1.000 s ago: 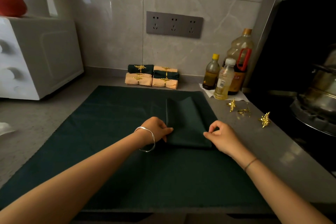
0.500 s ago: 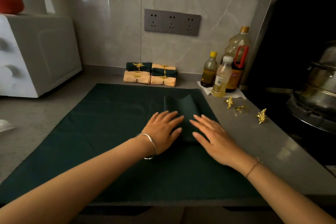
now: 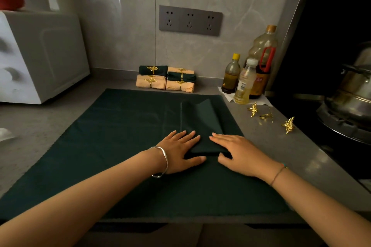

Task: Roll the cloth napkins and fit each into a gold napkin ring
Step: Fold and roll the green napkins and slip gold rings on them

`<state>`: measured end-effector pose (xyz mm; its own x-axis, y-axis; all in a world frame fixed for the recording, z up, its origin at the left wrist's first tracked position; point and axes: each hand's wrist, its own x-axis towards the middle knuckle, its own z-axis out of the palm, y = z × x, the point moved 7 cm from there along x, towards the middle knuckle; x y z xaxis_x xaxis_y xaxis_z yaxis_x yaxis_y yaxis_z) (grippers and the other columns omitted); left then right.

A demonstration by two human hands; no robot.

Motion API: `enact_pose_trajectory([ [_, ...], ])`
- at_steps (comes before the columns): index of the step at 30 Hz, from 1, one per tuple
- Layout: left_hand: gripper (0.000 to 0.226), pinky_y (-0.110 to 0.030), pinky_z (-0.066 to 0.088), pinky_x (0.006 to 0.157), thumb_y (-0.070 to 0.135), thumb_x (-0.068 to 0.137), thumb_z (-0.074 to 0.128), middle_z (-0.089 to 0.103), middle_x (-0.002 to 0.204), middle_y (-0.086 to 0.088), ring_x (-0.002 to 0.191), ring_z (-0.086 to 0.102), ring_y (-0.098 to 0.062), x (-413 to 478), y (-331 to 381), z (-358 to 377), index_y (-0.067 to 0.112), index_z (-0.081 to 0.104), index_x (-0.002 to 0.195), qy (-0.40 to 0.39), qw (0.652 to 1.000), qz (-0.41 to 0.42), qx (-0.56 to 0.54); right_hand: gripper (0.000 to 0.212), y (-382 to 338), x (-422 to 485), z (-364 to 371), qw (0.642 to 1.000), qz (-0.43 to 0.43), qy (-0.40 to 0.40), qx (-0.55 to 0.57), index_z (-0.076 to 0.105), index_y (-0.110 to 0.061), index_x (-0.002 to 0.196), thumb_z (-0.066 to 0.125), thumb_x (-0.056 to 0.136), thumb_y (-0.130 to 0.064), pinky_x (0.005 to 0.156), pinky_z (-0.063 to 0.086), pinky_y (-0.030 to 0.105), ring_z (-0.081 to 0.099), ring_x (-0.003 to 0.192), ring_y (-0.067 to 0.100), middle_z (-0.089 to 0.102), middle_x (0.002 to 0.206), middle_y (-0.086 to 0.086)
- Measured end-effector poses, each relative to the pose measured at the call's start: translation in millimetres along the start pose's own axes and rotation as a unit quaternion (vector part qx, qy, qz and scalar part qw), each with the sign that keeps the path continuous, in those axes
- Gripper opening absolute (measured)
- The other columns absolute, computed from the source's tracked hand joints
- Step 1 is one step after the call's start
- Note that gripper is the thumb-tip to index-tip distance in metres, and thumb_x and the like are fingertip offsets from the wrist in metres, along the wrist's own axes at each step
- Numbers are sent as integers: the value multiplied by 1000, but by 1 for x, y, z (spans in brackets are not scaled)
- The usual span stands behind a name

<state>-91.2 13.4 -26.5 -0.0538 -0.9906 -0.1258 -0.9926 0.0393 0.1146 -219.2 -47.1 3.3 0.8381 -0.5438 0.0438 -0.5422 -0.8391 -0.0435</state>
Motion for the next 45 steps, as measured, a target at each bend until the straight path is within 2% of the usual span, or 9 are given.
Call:
enact_pose_trajectory([
  [8,63,-32,8,116,38,95,47,14,156,6,143,14,-16,-11,-5,-29,33,13,148,63,996,56,26,49,-5,-15,-15,999,-40,33,16,26,-31,146,39,100,-21,101,-4,5,18,140,1,24,151,-18],
  [13,66,-26,-1,116,19,98,39,4,158,8,145,2,-15,-31,4,-12,34,0,148,23,990,101,96,55,-23,-50,-16,991,-120,61,-3,43,-33,138,42,85,-48,107,9,10,28,126,-12,40,140,-22],
  [16,64,-24,-1,115,21,99,38,2,158,8,145,2,-16,-39,9,-3,35,-3,147,12,987,121,101,72,-20,-48,-3,990,-134,32,-39,33,-32,144,46,78,-60,110,5,15,19,134,-8,26,146,-23],
  [21,61,-20,5,114,36,99,36,6,158,6,144,10,-12,-45,4,-6,32,2,149,29,991,112,72,70,-2,-40,9,994,-102,32,3,25,-35,144,61,85,-40,105,-4,2,8,133,-15,16,147,-27],
  [28,52,-26,32,106,37,96,44,38,146,6,133,34,-11,-37,-6,-20,29,27,146,98,991,74,58,51,6,-35,1,989,-70,100,90,56,-32,127,71,80,-17,97,15,-4,38,119,-10,45,129,-25],
  [32,36,-23,40,94,35,93,52,56,124,7,114,49,-9,-32,-19,-33,36,52,128,146,988,48,-21,37,16,-26,-4,974,-59,124,183,70,-26,106,73,76,-4,91,39,4,57,103,-9,63,110,-18],
  [34,22,-23,46,87,34,90,56,63,107,5,99,57,-10,-30,-24,-40,30,63,111,163,983,33,-84,10,23,-20,-8,960,-5,136,244,71,-26,88,69,82,-19,78,48,12,62,86,-5,69,90,-13],
  [36,10,-15,48,72,36,88,60,63,83,7,77,60,-7,-26,-30,-43,30,60,79,182,972,21,-149,25,31,-14,-7,942,60,147,296,69,-13,72,63,81,-36,66,47,19,62,68,7,66,70,2],
  [45,23,-16,48,67,38,83,65,62,70,4,65,56,-5,2,-59,-26,19,64,70,120,933,-106,-321,33,52,15,8,862,204,129,447,60,0,114,68,84,-12,39,42,14,59,58,10,67,77,10],
])
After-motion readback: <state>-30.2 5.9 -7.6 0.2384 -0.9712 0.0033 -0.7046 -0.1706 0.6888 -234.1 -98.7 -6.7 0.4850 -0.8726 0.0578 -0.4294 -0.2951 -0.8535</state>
